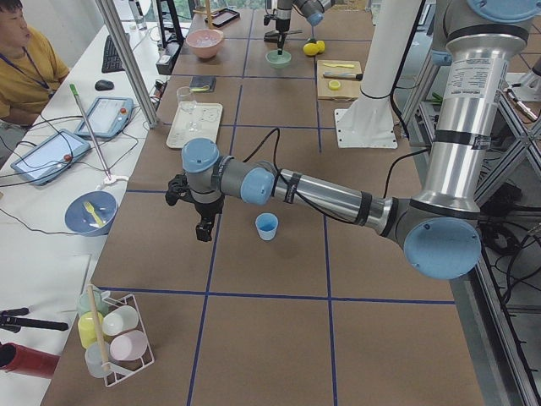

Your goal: Pour ice into bowl

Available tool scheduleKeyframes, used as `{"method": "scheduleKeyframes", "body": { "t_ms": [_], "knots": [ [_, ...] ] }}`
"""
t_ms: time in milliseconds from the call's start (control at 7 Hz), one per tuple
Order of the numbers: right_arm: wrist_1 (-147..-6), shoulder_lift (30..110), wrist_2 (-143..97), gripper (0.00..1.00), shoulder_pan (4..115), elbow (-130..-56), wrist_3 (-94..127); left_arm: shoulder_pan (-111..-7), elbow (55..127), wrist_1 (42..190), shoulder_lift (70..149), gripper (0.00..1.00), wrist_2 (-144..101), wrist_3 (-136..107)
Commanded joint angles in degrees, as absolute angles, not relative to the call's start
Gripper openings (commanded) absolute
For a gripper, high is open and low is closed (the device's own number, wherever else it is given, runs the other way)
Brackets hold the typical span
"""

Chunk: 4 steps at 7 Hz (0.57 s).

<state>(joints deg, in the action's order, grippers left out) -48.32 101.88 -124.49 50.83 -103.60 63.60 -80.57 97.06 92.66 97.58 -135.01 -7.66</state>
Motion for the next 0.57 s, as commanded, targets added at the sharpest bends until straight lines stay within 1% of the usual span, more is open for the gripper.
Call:
{"method": "scheduleKeyframes", "body": {
  "t_ms": [0,143,286,429],
  "knots": [
    [-46.93,102.04,-125.16,0.00,51.07,-101.26,63.81,-80.68,97.21,92.64,97.65,1.00,-135.00,-7.73],
    [-46.93,101.69,-125.07,0.03,51.06,-100.55,63.72,-80.68,97.21,92.72,97.56,1.00,-135.00,-7.73],
    [-46.93,101.78,-125.42,0.02,51.15,-100.37,63.63,-80.68,97.21,92.72,97.56,1.00,-135.00,-7.73],
    [-46.93,101.78,-125.25,0.59,51.24,-100.37,63.63,-80.77,97.29,92.72,97.56,1.00,-135.00,-7.73]
  ]
}}
